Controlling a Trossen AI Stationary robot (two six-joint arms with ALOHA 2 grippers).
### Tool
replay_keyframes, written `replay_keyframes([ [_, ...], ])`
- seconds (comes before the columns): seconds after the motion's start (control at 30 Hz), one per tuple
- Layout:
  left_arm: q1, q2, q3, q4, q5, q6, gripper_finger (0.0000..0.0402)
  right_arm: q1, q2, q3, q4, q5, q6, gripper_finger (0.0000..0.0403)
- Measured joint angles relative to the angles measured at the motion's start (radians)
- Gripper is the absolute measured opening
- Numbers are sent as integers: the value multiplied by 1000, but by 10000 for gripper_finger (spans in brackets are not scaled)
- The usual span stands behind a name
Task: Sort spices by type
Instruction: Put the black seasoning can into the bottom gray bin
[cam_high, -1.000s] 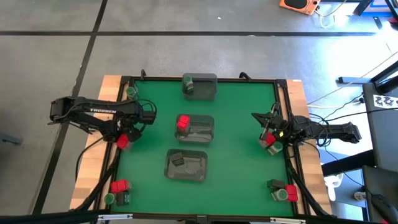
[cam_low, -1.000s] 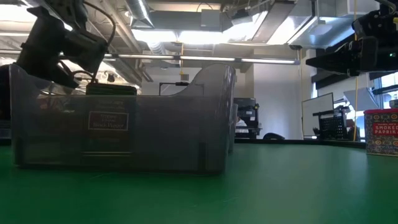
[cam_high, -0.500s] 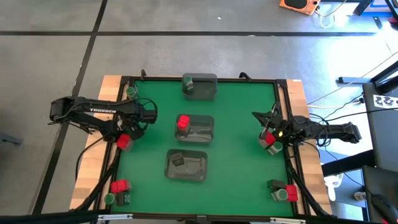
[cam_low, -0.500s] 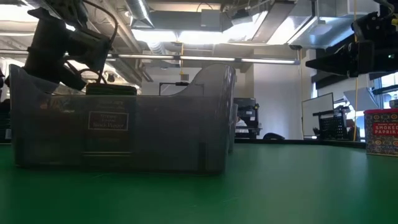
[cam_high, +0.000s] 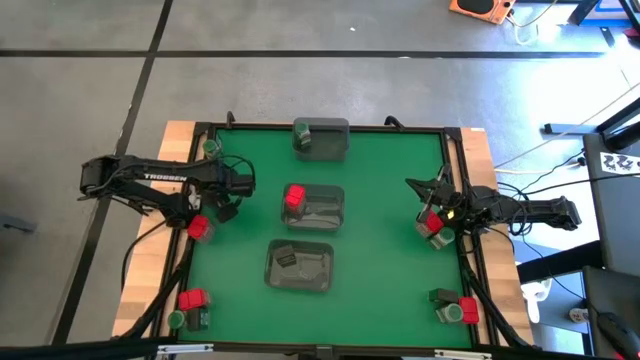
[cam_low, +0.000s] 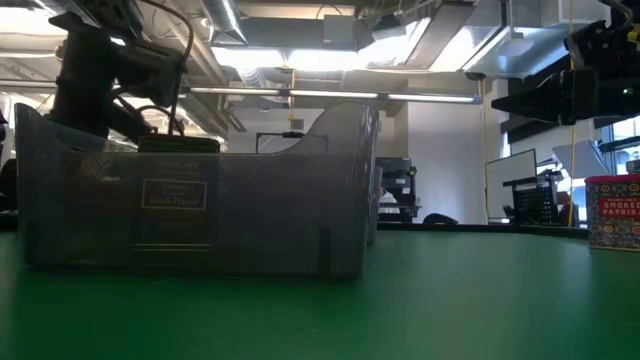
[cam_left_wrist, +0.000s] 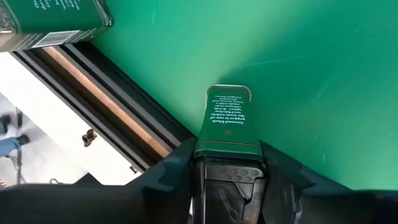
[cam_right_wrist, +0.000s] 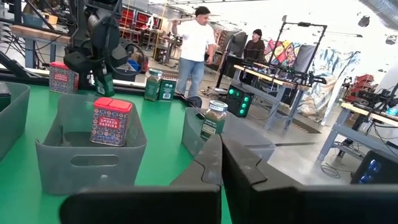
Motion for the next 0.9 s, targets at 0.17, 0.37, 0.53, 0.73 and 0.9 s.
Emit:
replay_keyframes([
  [0.17,0,0,12,24,8,-11,136,0,0,0,0,0,0,5],
  [0.37,0,0,83,45,10,-13,127,0,0,0,0,0,-2,5],
  [0.53,-9,0,163,101,14,-17,138,0,0,0,0,0,-2,5],
  [0.73,-69,0,253,187,15,-17,128,0,0,0,0,-10,-1,5],
  [0.9,-145,1,299,274,15,-38,135,0,0,0,0,-16,-1,5],
])
